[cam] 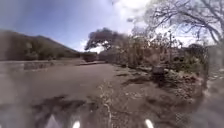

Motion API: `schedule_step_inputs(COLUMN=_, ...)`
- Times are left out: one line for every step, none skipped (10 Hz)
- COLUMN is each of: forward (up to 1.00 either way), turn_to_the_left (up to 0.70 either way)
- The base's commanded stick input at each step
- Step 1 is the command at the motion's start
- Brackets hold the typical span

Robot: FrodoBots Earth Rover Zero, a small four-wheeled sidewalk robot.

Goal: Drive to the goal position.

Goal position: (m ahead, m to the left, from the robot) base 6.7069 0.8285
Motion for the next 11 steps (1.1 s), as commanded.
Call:
schedule_step_inputs(forward=0.5, turn_to_the_left=0.0)
schedule_step_inputs(forward=0.5, turn_to_the_left=0.0)
schedule_step_inputs(forward=0.5, turn_to_the_left=0.0)
schedule_step_inputs(forward=0.5, turn_to_the_left=0.0)
schedule_step_inputs(forward=0.5, turn_to_the_left=0.0)
schedule_step_inputs(forward=0.5, turn_to_the_left=0.0)
schedule_step_inputs(forward=0.5, turn_to_the_left=0.0)
schedule_step_inputs(forward=0.5, turn_to_the_left=0.0)
schedule_step_inputs(forward=0.5, turn_to_the_left=0.0)
schedule_step_inputs(forward=0.5, turn_to_the_left=0.0)
schedule_step_inputs(forward=0.5, turn_to_the_left=0.0)
